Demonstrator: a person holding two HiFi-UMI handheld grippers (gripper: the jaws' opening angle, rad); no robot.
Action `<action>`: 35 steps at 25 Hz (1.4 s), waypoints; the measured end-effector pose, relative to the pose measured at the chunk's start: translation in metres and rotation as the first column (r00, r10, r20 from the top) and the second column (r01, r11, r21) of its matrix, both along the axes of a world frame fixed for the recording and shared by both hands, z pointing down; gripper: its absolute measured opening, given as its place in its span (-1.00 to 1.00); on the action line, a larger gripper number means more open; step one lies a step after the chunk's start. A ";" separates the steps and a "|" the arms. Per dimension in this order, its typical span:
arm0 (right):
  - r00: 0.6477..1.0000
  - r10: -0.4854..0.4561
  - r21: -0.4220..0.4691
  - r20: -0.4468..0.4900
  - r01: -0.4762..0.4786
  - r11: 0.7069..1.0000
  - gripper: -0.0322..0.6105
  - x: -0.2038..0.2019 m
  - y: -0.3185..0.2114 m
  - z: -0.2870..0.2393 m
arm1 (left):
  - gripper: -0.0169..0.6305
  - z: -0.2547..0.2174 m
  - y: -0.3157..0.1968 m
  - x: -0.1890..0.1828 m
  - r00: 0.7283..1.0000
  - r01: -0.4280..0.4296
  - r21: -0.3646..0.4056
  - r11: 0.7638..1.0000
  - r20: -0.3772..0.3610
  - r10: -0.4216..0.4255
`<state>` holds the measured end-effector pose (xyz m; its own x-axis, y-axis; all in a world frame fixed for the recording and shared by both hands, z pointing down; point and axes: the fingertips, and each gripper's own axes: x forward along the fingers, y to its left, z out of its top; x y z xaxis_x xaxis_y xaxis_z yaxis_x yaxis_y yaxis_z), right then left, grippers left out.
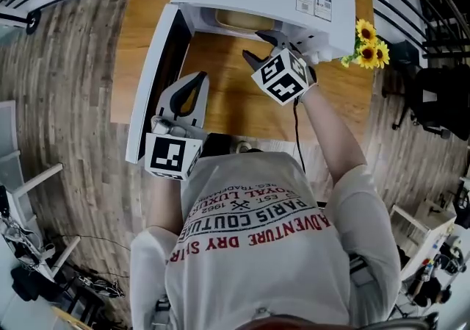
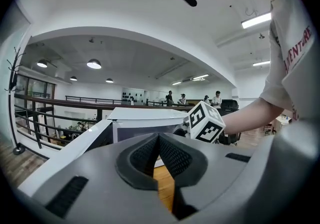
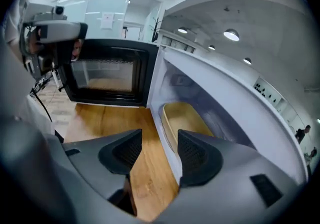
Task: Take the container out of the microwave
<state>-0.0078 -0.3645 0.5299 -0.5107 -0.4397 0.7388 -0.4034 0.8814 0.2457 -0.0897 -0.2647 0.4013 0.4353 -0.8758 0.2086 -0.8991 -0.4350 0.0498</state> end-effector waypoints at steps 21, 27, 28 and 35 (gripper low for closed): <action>0.928 -0.205 -0.033 -0.310 0.205 0.978 -0.76 -0.031 -0.049 0.072 | -0.91 0.021 -0.015 -0.010 0.999 0.024 -0.070 0.997 -0.031 -0.026; 0.936 -0.229 -0.023 -0.267 0.232 0.973 -0.80 -0.032 -0.037 0.059 | -0.91 0.015 -0.009 -0.009 1.000 0.008 -0.049 0.999 -0.015 -0.009; 0.940 -0.231 -0.022 -0.251 0.233 0.972 -0.80 -0.033 -0.032 0.054 | -0.91 0.012 -0.007 -0.008 1.000 0.008 -0.045 0.999 -0.019 -0.009; 0.970 -0.208 -0.058 -0.123 0.202 0.978 -0.80 -0.035 0.024 0.035 | -0.91 -0.002 0.009 0.001 0.999 -0.034 0.015 0.999 0.018 0.033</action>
